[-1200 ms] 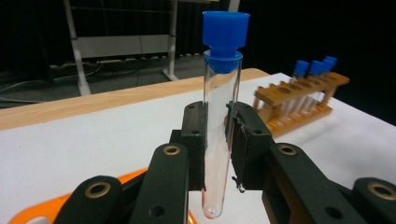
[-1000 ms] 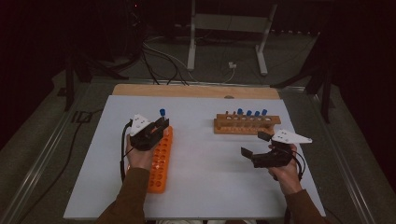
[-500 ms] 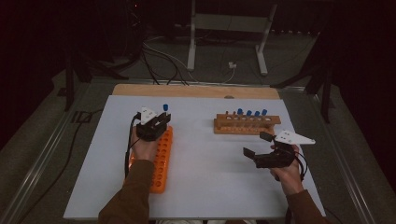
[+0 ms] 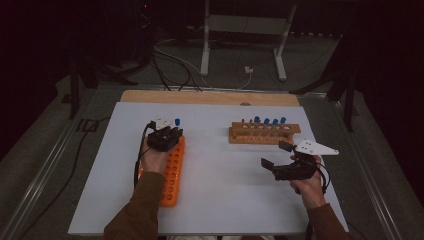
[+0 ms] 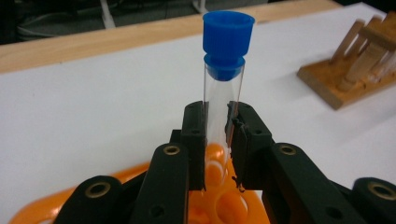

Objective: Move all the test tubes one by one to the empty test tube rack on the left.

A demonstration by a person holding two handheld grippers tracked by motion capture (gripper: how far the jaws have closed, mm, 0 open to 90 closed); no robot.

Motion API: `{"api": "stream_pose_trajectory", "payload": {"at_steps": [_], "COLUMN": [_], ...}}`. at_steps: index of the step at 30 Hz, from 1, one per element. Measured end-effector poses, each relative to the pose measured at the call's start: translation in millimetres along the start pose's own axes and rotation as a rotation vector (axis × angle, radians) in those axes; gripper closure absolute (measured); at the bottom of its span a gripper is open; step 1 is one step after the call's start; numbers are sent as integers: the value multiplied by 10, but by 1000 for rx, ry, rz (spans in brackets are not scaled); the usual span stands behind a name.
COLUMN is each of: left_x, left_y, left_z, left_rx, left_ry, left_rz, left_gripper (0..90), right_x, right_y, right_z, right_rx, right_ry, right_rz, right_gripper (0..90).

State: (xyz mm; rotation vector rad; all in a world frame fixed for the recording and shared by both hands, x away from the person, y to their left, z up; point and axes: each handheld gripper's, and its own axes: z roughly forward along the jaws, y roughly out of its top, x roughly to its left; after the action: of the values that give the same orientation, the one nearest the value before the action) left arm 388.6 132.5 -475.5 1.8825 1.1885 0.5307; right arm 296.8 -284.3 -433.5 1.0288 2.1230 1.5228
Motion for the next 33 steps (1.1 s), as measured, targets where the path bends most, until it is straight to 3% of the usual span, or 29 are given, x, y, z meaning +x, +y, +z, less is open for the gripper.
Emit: {"api": "stream_pose_trajectory", "payload": {"at_steps": [8,13,19,24,25,33], "left_x": [-10,-47,-58,-52,-38,23], "left_y": [-10,-4,-3,-9,-15,-31], "left_z": [14,54,59,36,17,-146], "left_rx": [76,132,138,119,102,-5], "left_ry": [17,33,38,27,14,-47], "left_rz": [7,33,42,36,23,-37], "left_gripper": [782,781,781,678,625,524], "right_x": [8,12,1,-13,-25,-56], "right_y": [-1,0,-1,0,-1,-7], "right_z": [4,4,2,-4,-4,1], "right_rx": [3,5,5,3,3,6], "right_ry": [4,7,5,1,-1,-11], "right_rz": [-3,-6,-3,-2,4,12], "right_gripper": [16,17,25,25,25,25]}}
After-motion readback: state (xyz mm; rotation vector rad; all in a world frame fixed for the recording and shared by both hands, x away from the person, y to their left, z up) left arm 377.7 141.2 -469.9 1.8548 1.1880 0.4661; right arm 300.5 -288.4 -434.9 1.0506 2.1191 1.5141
